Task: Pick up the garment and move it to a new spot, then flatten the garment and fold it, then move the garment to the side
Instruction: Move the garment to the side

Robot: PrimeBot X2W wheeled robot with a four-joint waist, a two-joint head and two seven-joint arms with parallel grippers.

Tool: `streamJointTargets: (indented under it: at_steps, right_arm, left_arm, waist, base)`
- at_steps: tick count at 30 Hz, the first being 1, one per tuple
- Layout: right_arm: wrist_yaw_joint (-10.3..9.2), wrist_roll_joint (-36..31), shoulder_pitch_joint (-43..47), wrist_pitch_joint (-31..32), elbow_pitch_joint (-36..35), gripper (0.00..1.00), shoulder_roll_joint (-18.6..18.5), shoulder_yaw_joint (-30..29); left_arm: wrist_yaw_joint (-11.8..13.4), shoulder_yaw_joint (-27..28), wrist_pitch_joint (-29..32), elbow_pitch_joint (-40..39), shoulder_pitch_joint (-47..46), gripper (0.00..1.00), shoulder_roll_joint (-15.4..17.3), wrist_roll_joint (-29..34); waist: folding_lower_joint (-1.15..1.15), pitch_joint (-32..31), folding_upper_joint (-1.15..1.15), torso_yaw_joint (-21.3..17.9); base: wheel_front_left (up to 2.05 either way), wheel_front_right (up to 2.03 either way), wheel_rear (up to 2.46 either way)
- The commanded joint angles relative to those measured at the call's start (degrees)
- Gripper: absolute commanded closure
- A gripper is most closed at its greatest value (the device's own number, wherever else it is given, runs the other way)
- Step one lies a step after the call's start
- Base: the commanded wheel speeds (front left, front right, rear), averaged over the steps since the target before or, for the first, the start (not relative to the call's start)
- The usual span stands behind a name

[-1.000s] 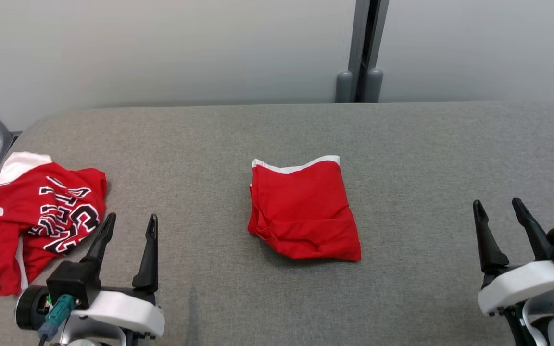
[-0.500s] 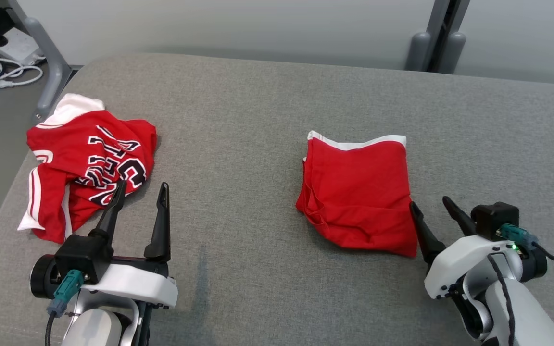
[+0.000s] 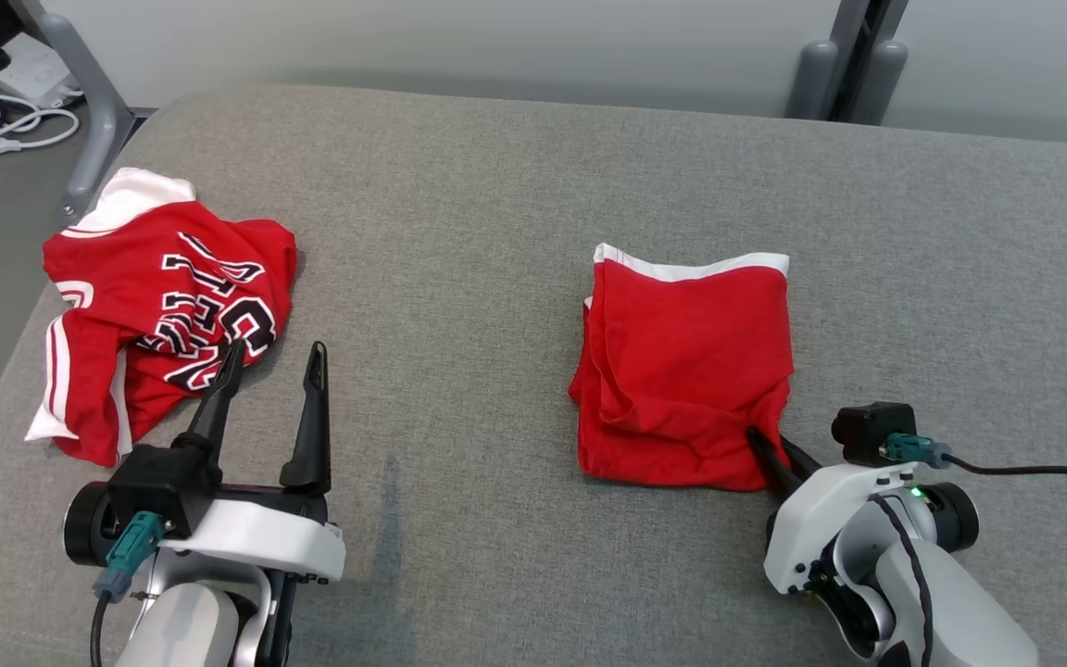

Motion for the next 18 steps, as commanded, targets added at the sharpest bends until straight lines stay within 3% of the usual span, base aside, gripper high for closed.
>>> streamJointTargets:
  at_steps: [1,8,18]
  right_arm:
    - [-0.04,0.51,-0.3,-0.23,0.71,1.0,-0.49,0.4]
    - [-0.04,3.17,-1.4,-2.18,-1.51,1.0,-1.79,3.94]
    - [-0.05,3.08,0.76,-1.51,-3.68,1.0,-5.81,7.45]
  left_arm:
    - [-0.14,0.18,-0.26,0.08,-0.94,0.0,0.11,-0.07]
    - [-0.05,0.22,-0.59,-0.61,-0.59,0.0,0.08,-0.55]
    - [0.55,0.74,0.21,-3.4,-0.23,0.0,1.6,-0.66]
  waist:
    - [0.0,-0.03,0.0,-0.35]
    - [0.0,0.11,0.0,-3.93]
    - [0.0,2.18,0.0,-17.01]
  base:
    - [0.0,0.0,0.0]
    - [0.0,0.0,0.0]
    - [0.0,0.0,0.0]
